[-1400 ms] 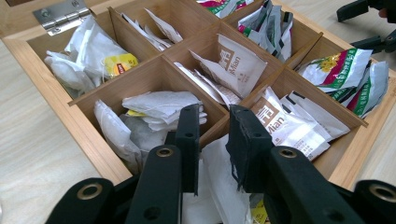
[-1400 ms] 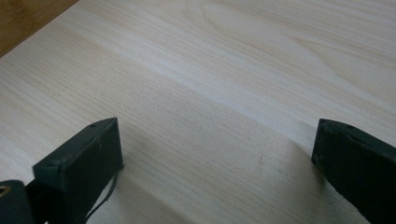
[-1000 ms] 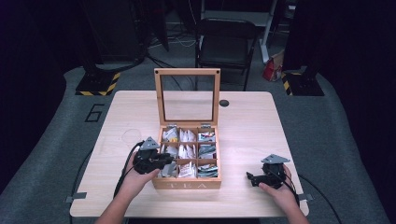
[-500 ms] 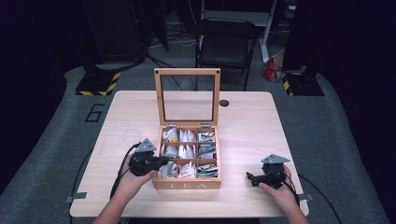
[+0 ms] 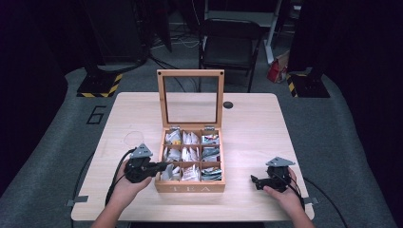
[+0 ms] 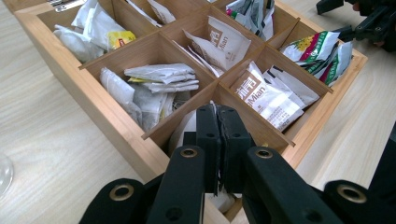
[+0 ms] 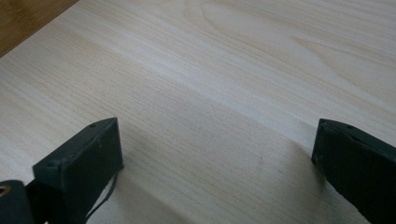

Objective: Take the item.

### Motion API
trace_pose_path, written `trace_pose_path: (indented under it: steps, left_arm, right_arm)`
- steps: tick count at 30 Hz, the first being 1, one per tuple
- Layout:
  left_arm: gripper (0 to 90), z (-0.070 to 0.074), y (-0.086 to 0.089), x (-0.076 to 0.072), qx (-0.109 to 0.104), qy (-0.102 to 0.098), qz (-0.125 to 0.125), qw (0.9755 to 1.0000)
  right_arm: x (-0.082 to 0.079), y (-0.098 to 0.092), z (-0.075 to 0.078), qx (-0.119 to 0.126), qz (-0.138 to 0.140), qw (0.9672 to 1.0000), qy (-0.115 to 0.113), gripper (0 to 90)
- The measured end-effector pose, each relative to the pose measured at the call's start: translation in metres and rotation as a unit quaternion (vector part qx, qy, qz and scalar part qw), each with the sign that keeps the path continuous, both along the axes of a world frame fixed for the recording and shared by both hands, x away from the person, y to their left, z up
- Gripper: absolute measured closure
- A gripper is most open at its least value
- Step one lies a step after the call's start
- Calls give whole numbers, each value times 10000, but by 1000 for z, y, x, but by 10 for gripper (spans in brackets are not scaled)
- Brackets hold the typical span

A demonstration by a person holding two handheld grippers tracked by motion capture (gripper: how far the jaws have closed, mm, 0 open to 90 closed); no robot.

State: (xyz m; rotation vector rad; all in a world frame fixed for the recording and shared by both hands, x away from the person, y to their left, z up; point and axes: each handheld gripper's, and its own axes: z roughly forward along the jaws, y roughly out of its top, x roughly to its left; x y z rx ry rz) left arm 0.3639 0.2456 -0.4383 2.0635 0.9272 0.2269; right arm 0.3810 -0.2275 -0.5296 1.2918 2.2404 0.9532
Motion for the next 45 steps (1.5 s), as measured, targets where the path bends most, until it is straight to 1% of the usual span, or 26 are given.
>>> trace_pose_path:
  steps: [1, 8, 10, 11, 12, 13, 15, 16, 18, 22, 23, 24, 27, 34, 35, 39, 40, 42, 45]
  left_arm:
    - [888, 1, 2, 0, 24, 15, -16, 10000]
    - [898, 3, 7, -2, -56, -7, 21, 10000]
    - [900, 3, 8, -2, -94, -88, 71, 9999]
    - [900, 5, 10, -2, -148, -90, 93, 9998]
    - [900, 5, 10, -2, -148, -90, 93, 9998]
    - [900, 5, 10, -2, -168, -138, 120, 9997]
    - [900, 6, 10, -1, -228, -166, 154, 9995]
    - [900, 8, 10, -2, -234, -156, 143, 9995]
    - [900, 11, 10, -1, -237, -230, 141, 9994]
    - [900, 16, 9, 0, -313, -313, 145, 9989]
    - [900, 18, 9, 0, -327, -363, 160, 9987]
    - [900, 19, 9, 0, -345, -346, 154, 9987]
    - [900, 23, 10, 0, -387, -426, 171, 9982]
    - [900, 32, 10, 1, -403, -547, 168, 9975]
    - [900, 33, 10, 1, -400, -615, 188, 9971]
    - [900, 39, 10, 2, -426, -671, 201, 9966]
    - [900, 41, 11, 2, -413, -653, 172, 9969]
    - [900, 42, 11, 2, -420, -693, 204, 9965]
    - [900, 42, 11, 2, -462, -669, 218, 9965]
  right_arm:
    - [0, 0, 0, 0, 0, 10000, 0, 10]
    - [0, 0, 0, -4, 0, 10000, -3, 10]
    - [0, 0, 0, -1, -3, 10000, -1, 10]
    - [0, 0, 0, -3, -9, 10000, -5, 10]
    - [0, 0, 0, -3, -9, 10000, -5, 10]
    - [0, 0, 0, -2, 2, 10000, 0, 10]
    - [0, 0, 0, -4, 1, 10000, -2, 10]
    - [0, 0, 0, -3, 0, 10000, -3, 10]
    - [0, 0, 0, -5, 1, 10000, -2, 10]
    - [0, 0, 0, 1, -5, 10000, -2, 10]
    - [0, 0, 0, -5, -1, 10000, -4, 10]
    - [0, 0, 0, 0, -5, 10000, -2, 10]
    - [0, 0, 0, -4, 1, 10000, -3, 10]
    - [0, 0, 0, 0, 1, 10000, 0, 10]
    - [0, 0, 0, -3, 0, 10000, -2, 10]
    - [0, 0, 0, 2, -1, 10000, 1, 10]
    - [0, 0, 0, 1, -1, 10000, 1, 10]
    - [0, 0, 0, 4, -9, 10000, -2, 10]
    - [0, 0, 0, -2, -5, 10000, -2, 10]
